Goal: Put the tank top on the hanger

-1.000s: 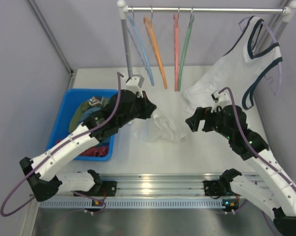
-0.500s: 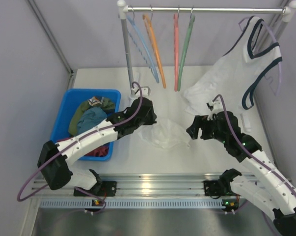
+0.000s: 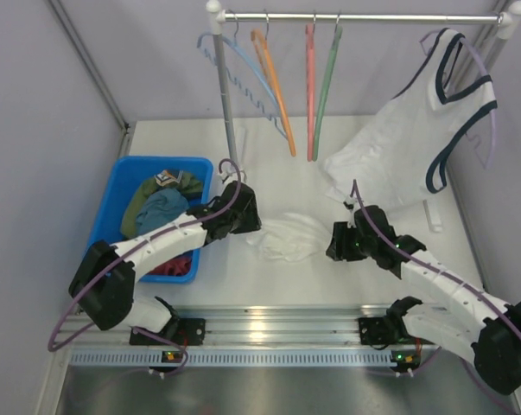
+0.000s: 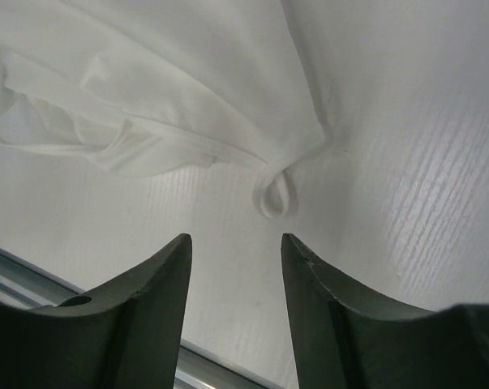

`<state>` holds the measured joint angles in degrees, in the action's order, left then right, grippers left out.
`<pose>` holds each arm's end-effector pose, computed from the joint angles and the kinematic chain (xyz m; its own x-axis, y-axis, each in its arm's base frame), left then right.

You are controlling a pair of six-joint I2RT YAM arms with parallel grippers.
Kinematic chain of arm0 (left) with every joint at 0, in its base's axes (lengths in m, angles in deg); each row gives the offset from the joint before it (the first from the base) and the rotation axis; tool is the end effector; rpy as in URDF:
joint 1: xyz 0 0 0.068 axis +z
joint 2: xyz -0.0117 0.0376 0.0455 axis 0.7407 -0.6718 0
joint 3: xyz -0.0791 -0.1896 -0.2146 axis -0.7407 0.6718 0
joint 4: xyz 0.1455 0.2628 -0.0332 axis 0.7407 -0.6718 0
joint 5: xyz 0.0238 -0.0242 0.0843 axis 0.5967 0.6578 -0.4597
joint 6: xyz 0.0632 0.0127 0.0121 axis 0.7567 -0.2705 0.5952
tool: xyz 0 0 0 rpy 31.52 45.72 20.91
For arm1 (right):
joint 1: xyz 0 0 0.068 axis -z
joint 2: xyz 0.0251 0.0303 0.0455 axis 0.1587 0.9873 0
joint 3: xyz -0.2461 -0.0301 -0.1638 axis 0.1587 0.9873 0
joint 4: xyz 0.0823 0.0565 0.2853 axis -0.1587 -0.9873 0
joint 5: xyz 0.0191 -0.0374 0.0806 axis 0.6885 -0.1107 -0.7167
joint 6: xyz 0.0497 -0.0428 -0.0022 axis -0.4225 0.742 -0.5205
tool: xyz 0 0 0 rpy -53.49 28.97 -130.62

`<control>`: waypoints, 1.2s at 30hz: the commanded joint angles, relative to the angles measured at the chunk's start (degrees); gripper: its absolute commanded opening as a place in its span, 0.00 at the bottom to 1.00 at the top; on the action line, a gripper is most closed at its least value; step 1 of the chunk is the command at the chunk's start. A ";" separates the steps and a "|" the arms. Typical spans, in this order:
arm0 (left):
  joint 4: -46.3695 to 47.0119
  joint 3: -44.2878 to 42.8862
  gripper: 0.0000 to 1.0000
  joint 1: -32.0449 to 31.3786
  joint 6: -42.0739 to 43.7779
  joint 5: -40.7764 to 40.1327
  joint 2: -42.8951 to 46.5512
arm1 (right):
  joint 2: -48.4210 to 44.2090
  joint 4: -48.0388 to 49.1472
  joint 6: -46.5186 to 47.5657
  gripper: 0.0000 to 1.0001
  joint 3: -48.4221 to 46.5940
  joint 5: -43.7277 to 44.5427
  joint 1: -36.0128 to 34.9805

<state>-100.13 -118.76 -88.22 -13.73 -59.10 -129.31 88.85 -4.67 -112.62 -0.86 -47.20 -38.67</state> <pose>0.2663 -0.2136 0.2204 -0.7803 -0.1948 -0.5943 0.0230 0.9407 -0.3385 0.1909 0.1139 0.1923 -0.8178 0.0065 -0.5755 -0.2302 0.9127 0.3375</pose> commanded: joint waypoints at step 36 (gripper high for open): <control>0.55 -7.45 0.49 -15.82 26.79 7.75 -11.45 | 6.82 10.93 -5.63 0.44 3.04 4.86 -3.07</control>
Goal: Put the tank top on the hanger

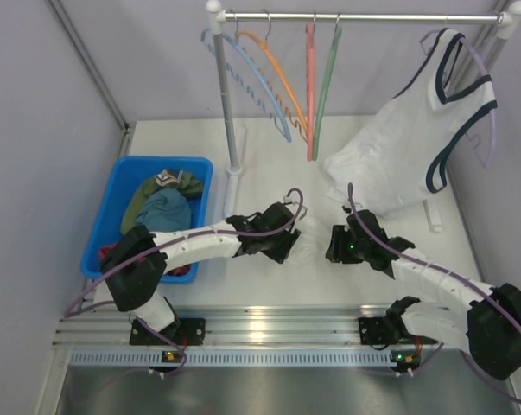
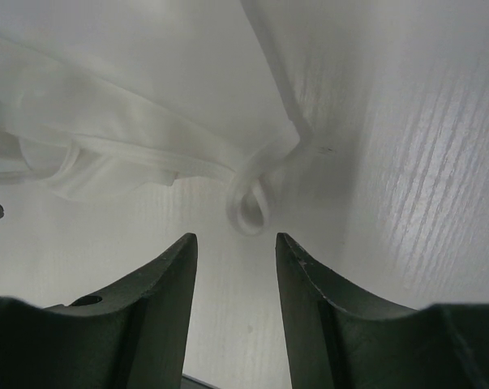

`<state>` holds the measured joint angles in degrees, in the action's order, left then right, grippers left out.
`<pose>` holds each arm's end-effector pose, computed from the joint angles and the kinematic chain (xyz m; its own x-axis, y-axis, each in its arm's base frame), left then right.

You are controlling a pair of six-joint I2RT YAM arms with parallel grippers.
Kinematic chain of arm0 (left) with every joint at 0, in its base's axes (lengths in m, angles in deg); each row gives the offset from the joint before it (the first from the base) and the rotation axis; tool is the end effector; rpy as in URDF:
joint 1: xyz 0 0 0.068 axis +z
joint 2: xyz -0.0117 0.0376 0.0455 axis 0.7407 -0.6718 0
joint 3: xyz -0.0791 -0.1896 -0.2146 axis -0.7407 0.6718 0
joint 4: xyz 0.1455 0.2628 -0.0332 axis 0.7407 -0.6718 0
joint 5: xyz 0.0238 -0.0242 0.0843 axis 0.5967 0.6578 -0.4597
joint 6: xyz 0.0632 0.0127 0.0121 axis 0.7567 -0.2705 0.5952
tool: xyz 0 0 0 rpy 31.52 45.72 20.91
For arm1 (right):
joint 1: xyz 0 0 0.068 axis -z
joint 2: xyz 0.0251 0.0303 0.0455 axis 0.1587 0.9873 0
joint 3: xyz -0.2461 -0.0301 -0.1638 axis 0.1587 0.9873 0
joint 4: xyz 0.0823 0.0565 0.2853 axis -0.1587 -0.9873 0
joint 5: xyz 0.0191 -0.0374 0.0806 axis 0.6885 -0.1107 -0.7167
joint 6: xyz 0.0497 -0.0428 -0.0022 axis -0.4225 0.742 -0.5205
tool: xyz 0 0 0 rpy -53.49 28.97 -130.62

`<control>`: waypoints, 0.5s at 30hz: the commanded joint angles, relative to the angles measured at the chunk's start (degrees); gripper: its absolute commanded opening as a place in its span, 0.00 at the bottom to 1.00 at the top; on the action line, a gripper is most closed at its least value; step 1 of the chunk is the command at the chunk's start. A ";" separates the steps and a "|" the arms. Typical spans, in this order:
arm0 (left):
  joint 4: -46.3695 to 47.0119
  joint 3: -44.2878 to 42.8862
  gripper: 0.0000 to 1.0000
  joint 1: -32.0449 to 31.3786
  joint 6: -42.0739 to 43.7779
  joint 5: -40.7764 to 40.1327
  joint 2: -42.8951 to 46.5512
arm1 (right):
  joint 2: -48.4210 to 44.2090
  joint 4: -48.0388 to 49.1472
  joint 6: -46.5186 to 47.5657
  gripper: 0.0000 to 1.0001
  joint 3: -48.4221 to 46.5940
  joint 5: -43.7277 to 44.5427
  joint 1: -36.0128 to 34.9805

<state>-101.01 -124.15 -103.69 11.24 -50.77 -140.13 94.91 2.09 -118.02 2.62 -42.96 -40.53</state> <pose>0.2130 -0.3099 0.1879 -0.6712 0.4746 -0.5694 0.6438 0.7540 -0.1304 0.1950 0.1204 0.1579 -0.8417 0.0657 -0.5359 -0.1335 0.9365 0.3244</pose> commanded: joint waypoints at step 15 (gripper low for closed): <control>0.10 -2.05 0.38 -0.70 3.33 0.30 -3.62 | 4.11 4.62 0.91 0.44 -1.85 2.81 -1.74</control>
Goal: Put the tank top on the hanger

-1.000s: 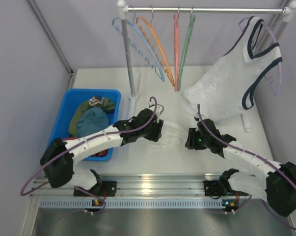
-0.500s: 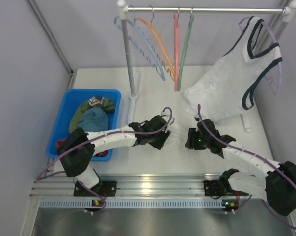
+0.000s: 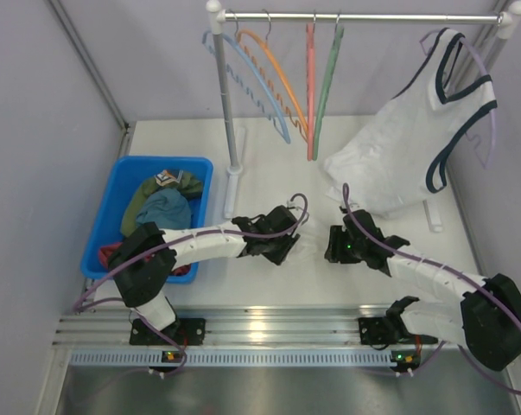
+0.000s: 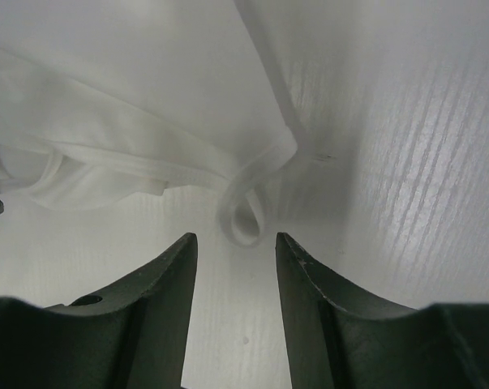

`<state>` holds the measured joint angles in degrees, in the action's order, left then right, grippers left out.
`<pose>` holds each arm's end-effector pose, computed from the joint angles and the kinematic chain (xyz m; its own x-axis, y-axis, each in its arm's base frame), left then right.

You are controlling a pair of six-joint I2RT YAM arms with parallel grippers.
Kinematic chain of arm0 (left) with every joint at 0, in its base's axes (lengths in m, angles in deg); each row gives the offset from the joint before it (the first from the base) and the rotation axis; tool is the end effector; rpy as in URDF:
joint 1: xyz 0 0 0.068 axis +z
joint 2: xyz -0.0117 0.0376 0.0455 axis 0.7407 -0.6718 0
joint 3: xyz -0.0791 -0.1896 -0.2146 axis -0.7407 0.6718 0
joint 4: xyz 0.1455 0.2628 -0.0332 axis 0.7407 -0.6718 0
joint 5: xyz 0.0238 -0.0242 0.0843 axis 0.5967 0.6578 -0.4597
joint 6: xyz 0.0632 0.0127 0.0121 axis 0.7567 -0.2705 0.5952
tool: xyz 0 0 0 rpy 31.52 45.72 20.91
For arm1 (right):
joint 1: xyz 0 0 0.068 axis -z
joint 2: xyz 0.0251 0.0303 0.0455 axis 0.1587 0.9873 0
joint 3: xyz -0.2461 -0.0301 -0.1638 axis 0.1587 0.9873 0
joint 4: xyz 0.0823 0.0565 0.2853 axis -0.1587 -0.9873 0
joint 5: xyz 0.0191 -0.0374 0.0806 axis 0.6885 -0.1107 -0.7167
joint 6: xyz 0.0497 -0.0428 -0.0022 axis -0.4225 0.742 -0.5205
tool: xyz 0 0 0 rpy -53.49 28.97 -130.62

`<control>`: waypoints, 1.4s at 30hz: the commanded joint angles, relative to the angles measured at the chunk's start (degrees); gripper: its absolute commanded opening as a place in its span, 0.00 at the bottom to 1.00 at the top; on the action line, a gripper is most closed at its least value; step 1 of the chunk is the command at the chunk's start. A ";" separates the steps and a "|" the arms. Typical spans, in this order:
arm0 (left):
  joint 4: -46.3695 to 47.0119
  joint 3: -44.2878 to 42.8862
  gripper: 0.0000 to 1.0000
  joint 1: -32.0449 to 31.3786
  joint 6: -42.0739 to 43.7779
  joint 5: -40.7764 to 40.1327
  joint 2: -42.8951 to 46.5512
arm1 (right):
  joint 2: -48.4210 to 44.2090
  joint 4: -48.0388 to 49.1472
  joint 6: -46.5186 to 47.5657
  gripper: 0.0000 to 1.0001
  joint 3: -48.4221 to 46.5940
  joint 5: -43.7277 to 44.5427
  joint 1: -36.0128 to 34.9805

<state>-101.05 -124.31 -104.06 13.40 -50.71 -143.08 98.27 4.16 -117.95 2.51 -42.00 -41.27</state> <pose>0.2132 -0.3146 0.1703 -0.6585 0.5297 -0.5345 0.6709 0.7351 -0.0980 0.1992 0.1255 0.1489 -0.8473 0.0507 -0.5287 -0.1336 0.9431 0.3045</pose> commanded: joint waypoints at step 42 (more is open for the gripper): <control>-14.08 -12.52 0.00 0.20 -7.54 -22.17 31.32 | -10.33 -22.57 3.74 0.00 -29.84 14.15 -2.66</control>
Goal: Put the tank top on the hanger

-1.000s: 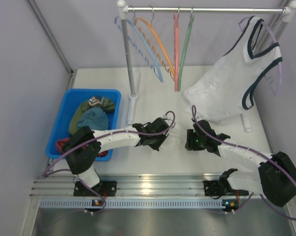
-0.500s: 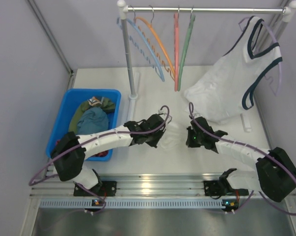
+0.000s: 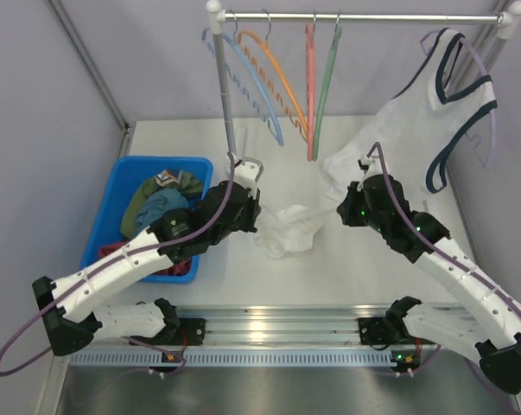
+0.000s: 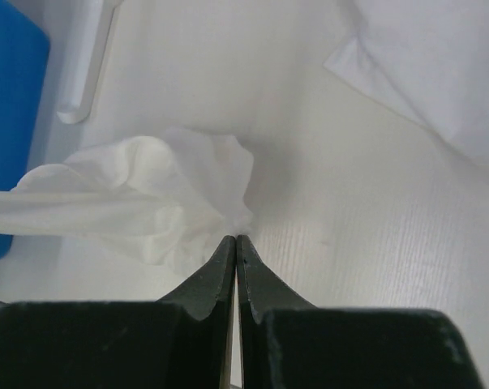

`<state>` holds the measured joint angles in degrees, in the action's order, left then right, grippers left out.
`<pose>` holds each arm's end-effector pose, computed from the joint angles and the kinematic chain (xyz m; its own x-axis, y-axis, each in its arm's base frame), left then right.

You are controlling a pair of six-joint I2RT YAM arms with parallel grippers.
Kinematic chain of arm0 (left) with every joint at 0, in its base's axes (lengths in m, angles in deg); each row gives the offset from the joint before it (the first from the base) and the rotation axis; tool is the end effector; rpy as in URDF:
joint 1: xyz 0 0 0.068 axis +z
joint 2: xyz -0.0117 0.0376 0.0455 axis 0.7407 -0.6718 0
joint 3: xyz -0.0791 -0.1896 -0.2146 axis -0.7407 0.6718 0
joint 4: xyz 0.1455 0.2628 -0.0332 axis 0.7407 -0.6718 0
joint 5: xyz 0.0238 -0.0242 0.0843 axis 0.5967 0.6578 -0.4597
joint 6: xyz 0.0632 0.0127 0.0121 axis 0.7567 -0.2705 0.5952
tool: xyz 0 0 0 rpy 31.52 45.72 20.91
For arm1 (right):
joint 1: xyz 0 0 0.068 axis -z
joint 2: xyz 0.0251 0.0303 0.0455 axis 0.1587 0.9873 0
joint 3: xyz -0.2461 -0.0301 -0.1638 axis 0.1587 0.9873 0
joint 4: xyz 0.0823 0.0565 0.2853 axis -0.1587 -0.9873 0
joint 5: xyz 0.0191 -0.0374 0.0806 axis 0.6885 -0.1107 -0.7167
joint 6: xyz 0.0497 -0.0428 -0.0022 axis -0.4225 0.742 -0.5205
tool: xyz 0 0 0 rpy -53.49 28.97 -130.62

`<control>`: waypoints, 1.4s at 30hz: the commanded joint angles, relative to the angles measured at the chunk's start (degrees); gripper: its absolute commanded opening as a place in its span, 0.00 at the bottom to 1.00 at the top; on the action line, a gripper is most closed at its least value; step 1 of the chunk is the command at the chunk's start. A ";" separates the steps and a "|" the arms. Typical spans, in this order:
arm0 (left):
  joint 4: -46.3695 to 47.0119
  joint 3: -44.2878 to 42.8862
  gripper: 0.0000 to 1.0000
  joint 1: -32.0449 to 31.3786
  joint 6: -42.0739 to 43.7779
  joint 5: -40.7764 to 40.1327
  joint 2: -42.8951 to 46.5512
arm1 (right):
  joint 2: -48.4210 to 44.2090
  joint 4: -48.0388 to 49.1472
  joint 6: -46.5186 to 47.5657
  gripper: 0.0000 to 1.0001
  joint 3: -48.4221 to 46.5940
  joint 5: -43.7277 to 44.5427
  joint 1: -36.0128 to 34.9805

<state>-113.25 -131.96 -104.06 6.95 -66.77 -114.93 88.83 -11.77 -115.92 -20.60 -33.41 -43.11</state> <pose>0.1797 -0.2390 0.3654 -0.5166 0.1587 -0.8414 0.4838 0.8649 -0.1339 0.2069 0.1305 0.3138 -0.6407 0.1201 -0.7583 -0.1798 0.9368 0.3002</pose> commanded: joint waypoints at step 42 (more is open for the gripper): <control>14.71 24.37 0.00 3.27 -23.59 2.95 0.02 | 2.27 -3.94 -4.18 0.00 8.26 -14.56 9.63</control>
<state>-108.57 -109.49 -101.02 -11.54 -66.40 -114.66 92.70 -22.90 -116.51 -14.83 -44.01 -33.60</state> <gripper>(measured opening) 0.012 0.004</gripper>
